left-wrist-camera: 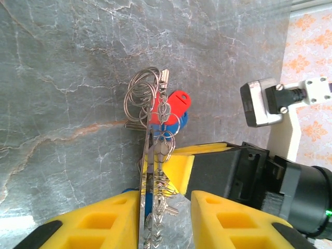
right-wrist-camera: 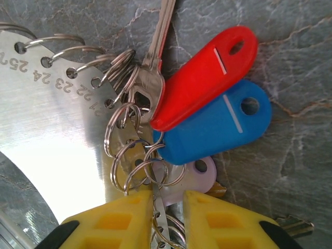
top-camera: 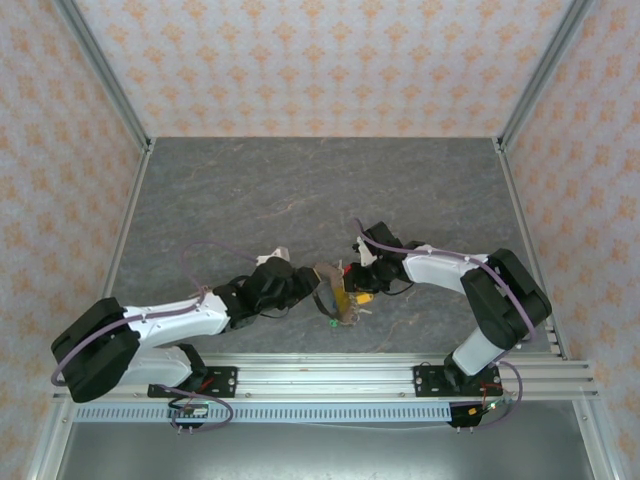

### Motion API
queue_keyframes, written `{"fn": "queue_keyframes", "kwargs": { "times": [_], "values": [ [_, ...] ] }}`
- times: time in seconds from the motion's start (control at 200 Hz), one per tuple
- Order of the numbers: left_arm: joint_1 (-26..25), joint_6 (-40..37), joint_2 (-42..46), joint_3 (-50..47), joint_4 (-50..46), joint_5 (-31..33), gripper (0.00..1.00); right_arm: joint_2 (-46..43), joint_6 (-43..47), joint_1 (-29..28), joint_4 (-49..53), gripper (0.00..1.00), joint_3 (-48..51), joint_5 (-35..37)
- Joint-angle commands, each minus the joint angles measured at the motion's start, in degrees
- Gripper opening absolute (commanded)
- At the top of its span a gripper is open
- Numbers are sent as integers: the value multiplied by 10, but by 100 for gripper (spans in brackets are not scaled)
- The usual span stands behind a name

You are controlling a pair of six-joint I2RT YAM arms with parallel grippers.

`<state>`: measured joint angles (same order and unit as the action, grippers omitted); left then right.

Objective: Put the keys on the keyring

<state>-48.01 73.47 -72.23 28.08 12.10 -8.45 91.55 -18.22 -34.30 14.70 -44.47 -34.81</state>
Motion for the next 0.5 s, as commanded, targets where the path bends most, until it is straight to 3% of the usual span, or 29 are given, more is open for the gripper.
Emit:
{"fn": "queue_keyframes", "kwargs": {
  "times": [0.0,0.185,0.32,0.405,0.495],
  "values": [
    [-4,-11,-29,22,25,-13,31,5,-7,-1,2,23,8,-7],
    [-7,-20,-52,38,39,-25,29,2,-6,1,4,23,9,-8],
    [-7,-31,-47,46,6,-15,18,-3,-7,1,4,23,11,-6],
    [-7,-49,-42,58,-37,-5,1,-12,-10,2,2,23,15,-4],
    [-7,-84,-34,73,-83,9,0,-35,-14,5,1,23,16,3]
  ]
}}
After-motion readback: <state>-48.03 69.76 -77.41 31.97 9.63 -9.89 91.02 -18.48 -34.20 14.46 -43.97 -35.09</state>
